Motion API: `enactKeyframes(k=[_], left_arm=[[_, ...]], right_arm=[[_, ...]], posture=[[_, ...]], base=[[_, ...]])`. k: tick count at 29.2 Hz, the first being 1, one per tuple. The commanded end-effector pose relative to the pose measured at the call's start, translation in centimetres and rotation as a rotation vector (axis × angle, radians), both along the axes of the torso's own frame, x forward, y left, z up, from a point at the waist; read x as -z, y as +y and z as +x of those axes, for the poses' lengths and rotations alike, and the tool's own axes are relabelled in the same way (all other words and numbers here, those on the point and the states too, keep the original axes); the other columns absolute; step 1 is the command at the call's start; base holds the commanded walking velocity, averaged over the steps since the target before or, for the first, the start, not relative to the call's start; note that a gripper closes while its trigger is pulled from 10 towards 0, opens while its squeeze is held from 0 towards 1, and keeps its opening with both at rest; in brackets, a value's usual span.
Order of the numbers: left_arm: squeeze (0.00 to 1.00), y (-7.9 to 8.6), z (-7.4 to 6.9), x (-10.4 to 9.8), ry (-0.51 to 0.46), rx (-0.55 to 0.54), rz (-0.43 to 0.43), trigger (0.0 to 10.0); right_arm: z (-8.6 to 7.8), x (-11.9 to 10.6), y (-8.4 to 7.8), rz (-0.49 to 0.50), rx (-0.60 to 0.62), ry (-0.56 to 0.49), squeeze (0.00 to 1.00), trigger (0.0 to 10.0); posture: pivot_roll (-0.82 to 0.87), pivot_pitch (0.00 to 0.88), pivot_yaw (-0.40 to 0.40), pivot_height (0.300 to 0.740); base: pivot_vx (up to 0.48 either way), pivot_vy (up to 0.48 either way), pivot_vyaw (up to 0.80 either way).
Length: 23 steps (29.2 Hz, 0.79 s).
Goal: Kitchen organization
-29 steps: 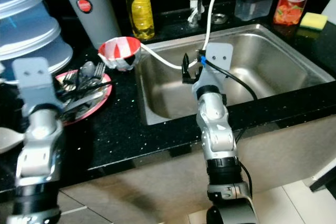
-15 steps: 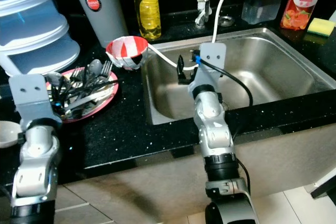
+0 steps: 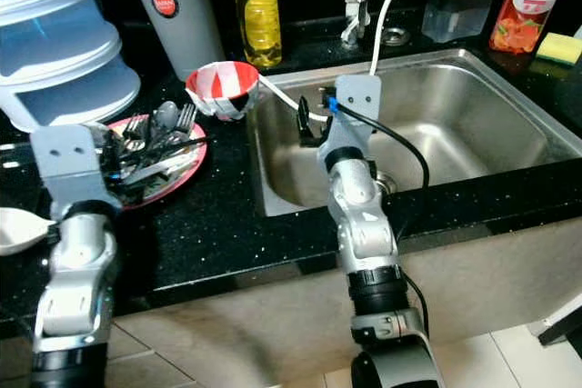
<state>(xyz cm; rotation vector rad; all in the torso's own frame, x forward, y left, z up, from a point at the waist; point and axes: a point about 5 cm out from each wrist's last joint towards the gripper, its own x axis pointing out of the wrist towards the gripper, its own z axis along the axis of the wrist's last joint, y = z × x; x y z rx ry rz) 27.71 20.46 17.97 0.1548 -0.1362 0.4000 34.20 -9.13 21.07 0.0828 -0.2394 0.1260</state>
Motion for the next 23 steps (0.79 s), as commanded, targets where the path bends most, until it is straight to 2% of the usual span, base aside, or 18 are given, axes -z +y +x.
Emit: enactKeyframes(k=[1,7,16,23], left_arm=[[0.00,-0.3,-0.1,0.1,0.005,-0.004,-0.021,10.0],[0.00,0.0,-0.4,1.2,0.045,0.003,0.006,10.0],[0.00,0.0,-0.8,-0.3,-0.032,0.017,0.043,10.0],[0.00,-0.5,-1.4,-1.2,-0.064,0.013,0.057,10.0]], right_arm=[[-0.3,0.2,0.0,-0.008,-0.012,0.012,0.00,10.0],[-0.5,0.0,0.4,0.002,-0.011,0.008,0.00,10.0],[-0.4,0.6,0.6,0.004,-0.027,0.028,0.00,10.0],[0.2,-0.2,1.3,0.002,-0.059,0.015,0.00,10.0]], posture=[[0.05,0.000,0.039,0.740],[0.04,0.000,0.053,0.740],[0.11,0.000,0.013,0.740],[0.13,0.000,0.002,0.740]], base=[[0.000,0.000,0.00],[0.000,0.000,0.00],[0.000,0.000,0.00],[0.000,0.000,0.00]])
